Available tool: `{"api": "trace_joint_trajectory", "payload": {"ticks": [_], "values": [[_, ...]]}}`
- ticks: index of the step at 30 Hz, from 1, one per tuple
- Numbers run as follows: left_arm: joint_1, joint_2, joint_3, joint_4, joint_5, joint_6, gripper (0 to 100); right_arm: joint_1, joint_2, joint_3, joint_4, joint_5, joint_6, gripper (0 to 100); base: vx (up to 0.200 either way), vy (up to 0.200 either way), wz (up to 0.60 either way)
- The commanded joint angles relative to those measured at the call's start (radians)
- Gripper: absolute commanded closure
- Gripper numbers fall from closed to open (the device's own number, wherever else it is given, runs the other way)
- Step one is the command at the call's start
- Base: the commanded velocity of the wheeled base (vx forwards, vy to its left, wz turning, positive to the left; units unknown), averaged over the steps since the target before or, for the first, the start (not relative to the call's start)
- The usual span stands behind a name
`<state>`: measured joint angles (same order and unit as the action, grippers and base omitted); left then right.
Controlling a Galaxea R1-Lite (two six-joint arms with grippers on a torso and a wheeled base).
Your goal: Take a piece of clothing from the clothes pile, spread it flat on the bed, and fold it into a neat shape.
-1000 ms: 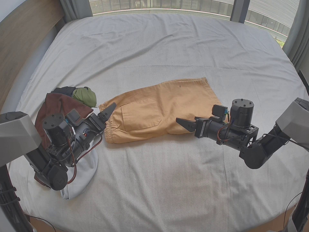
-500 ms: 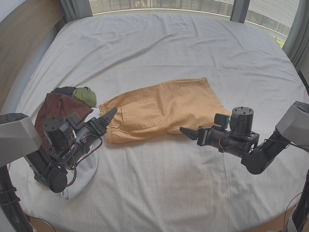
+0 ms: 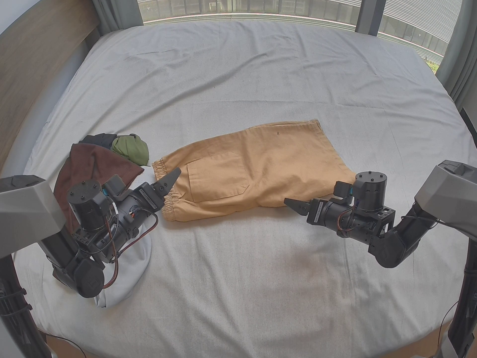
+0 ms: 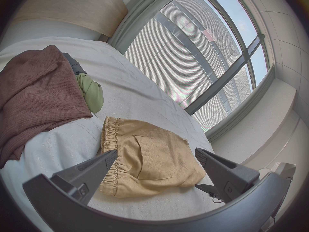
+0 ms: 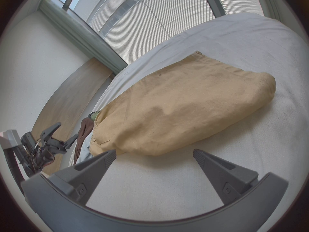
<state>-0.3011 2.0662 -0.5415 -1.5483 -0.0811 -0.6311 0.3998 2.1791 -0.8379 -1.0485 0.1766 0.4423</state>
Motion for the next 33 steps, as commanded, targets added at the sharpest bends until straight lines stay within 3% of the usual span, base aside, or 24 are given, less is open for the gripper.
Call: {"api": "trace_joint_trajectory", "payload": {"ticks": [1, 11, 16, 24, 33], "values": [[0.0, 0.003, 0.0, -0.001, 0.0, -0.001, 0, -0.007, 0.047, -0.029, -0.004, 0.0, 0.026, 0, 0.0, 0.0, 0.0], [0.005, 0.003, -0.002, -0.001, 0.0, -0.001, 0, -0.01, 0.136, -0.13, -0.038, -0.008, 0.085, 0, 0.0, 0.0, 0.0], [0.007, 0.003, -0.003, -0.001, 0.0, -0.001, 0, -0.009, 0.211, -0.247, -0.059, -0.06, 0.099, 0, 0.0, 0.0, 0.0], [0.007, 0.005, -0.005, -0.001, 0.0, -0.001, 0, 0.002, 0.266, -0.366, -0.057, -0.088, 0.136, 0, 0.0, 0.0, 0.0], [0.007, 0.003, -0.006, -0.001, 0.001, -0.001, 0, 0.008, 0.281, -0.399, -0.071, -0.106, 0.144, 0, 0.0, 0.0, 0.0]]}}
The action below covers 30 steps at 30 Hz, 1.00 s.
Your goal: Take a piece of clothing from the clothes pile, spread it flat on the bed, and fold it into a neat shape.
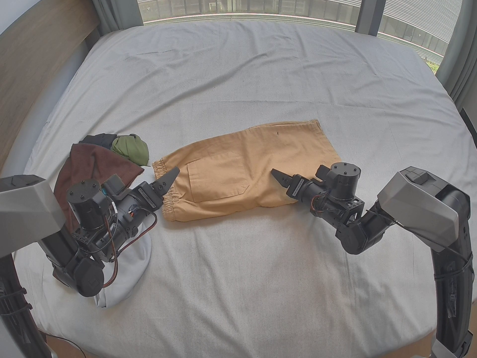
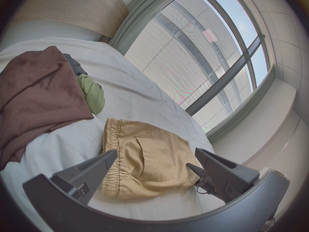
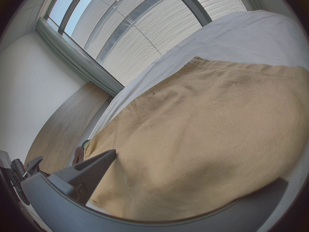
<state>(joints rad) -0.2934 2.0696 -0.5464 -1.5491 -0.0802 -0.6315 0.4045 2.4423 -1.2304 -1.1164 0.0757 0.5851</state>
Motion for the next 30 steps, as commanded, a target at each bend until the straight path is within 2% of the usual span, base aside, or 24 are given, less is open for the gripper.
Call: {"api": "trace_joint_trajectory", "payload": {"ticks": [1, 5, 6, 17, 23, 30], "values": [[0.0, 0.0, -0.001, 0.0, 0.0, -0.001, 0, 0.004, 0.018, -0.006, -0.013, -0.013, -0.001, 0, 0.0, 0.0, 0.0], [0.0, -0.002, -0.003, 0.0, 0.0, -0.001, 0, 0.004, 0.018, -0.004, -0.023, -0.024, -0.001, 0, 0.0, 0.0, 0.0], [0.0, 0.0, -0.003, 0.0, 0.0, -0.001, 0, 0.004, 0.018, -0.004, -0.025, -0.025, -0.001, 100, 0.0, 0.0, 0.0], [0.008, 0.003, -0.006, 0.0, 0.0, -0.004, 0, 0.014, 0.01, 0.052, -0.077, -0.048, -0.016, 100, 0.0, 0.0, 0.0], [0.025, 0.009, -0.006, 0.0, -0.001, -0.004, 0, 0.014, -0.046, 0.143, -0.106, -0.048, -0.114, 100, 0.0, 0.0, 0.0], [0.028, 0.007, -0.006, 0.0, -0.003, -0.005, 0, 0.016, -0.131, 0.279, -0.12, -0.048, -0.174, 100, 0.0, 0.0, 0.0]]}}
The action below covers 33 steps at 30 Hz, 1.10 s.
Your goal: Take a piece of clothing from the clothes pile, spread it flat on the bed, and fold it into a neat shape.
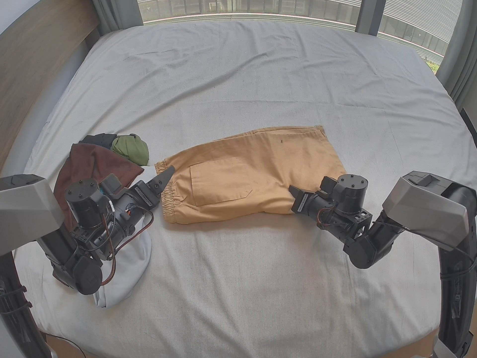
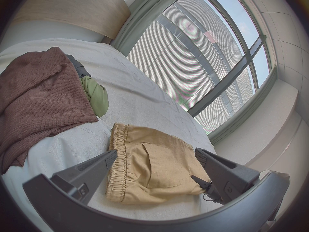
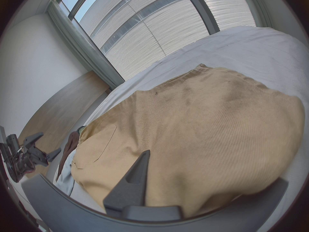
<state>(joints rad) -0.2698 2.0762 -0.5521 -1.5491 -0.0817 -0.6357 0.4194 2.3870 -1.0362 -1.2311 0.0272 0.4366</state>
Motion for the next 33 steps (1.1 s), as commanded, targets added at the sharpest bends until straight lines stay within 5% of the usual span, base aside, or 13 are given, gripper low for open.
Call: {"api": "trace_joint_trajectory", "payload": {"ticks": [1, 19, 33], "values": [[0.004, -0.001, 0.0, 0.0, -0.003, -0.001, 0, 0.001, -0.103, 0.13, -0.005, -0.003, -0.03, 100, 0.0, 0.0, 0.0], [0.004, -0.008, -0.002, 0.0, -0.003, -0.001, 0, -0.004, -0.298, 0.527, -0.007, -0.021, -0.053, 100, 0.0, 0.0, 0.0], [-0.011, -0.001, 0.023, 0.0, -0.024, 0.001, 0, -0.001, -0.255, 0.553, -0.057, -0.018, -0.055, 100, 0.0, 0.0, 0.0]]}}
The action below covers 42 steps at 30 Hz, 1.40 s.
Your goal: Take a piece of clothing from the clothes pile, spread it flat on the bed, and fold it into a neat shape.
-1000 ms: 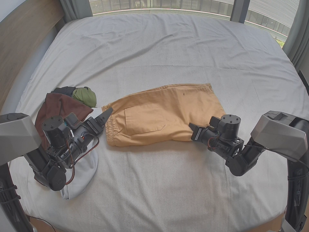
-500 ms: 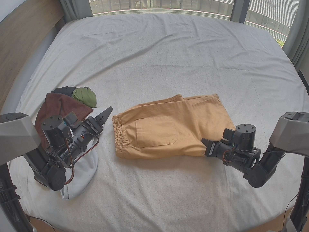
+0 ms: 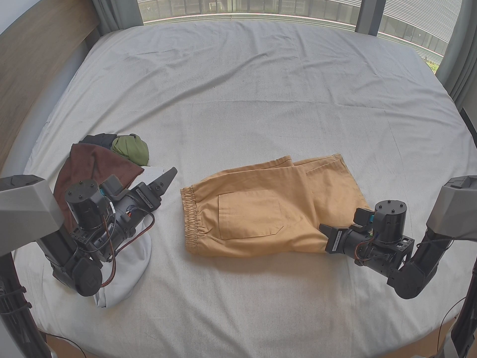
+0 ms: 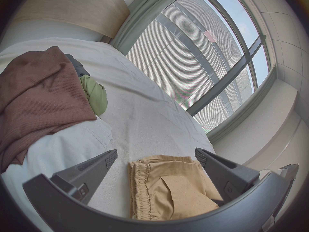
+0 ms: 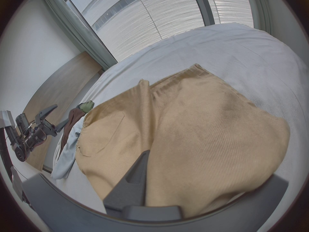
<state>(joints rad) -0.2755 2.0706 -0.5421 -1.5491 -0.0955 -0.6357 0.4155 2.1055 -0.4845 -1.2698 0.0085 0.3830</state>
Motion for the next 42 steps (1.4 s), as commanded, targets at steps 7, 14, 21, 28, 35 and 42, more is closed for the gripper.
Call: {"api": "trace_joint_trajectory", "payload": {"ticks": [7, 14, 21, 28, 35, 42], "values": [[-0.01, 0.005, 0.024, 0.0, -0.021, 0.001, 0, 0.026, 0.051, 0.076, -0.026, 0.004, -0.003, 0, 0.0, 0.0, 0.0], [-0.025, 0.014, 0.034, 0.001, -0.024, 0.001, 0, 0.12, 0.051, 0.204, -0.026, 0.042, -0.001, 0, 0.0, 0.0, 0.0], [-0.033, 0.042, 0.044, 0.0, -0.024, 0.002, 0, 0.239, 0.034, 0.274, -0.057, 0.122, 0.008, 0, 0.0, 0.0, 0.0], [-0.047, 0.072, 0.045, 0.0, -0.024, 0.002, 0, 0.316, 0.016, 0.291, -0.272, 0.18, 0.011, 0, 0.0, 0.0, 0.0], [-0.062, 0.126, 0.045, 0.0, -0.023, 0.004, 0, 0.295, -0.061, 0.172, -0.27, 0.208, 0.013, 0, 0.0, 0.0, 0.0], [-0.063, 0.128, 0.048, 0.0, -0.024, -0.002, 0, 0.233, -0.087, 0.003, -0.218, 0.209, 0.014, 0, 0.0, 0.0, 0.0]]}}
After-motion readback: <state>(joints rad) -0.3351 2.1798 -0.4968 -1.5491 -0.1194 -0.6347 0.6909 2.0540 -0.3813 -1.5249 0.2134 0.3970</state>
